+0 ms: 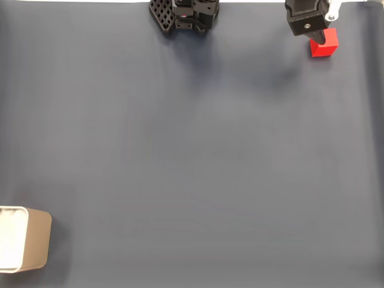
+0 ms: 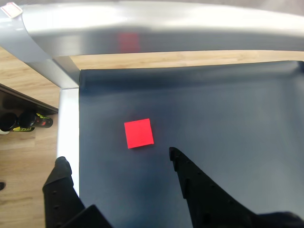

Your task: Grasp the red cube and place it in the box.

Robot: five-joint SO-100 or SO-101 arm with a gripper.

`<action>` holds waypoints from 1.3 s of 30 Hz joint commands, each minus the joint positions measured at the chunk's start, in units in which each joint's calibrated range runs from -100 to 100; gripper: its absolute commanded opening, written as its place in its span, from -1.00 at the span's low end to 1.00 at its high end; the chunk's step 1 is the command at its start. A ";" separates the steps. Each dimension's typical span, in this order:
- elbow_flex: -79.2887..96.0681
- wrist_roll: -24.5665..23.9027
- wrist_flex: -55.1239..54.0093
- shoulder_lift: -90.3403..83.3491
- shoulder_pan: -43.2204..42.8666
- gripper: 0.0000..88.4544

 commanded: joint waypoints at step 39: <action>1.37 -0.63 -17.17 13.39 -1.07 0.05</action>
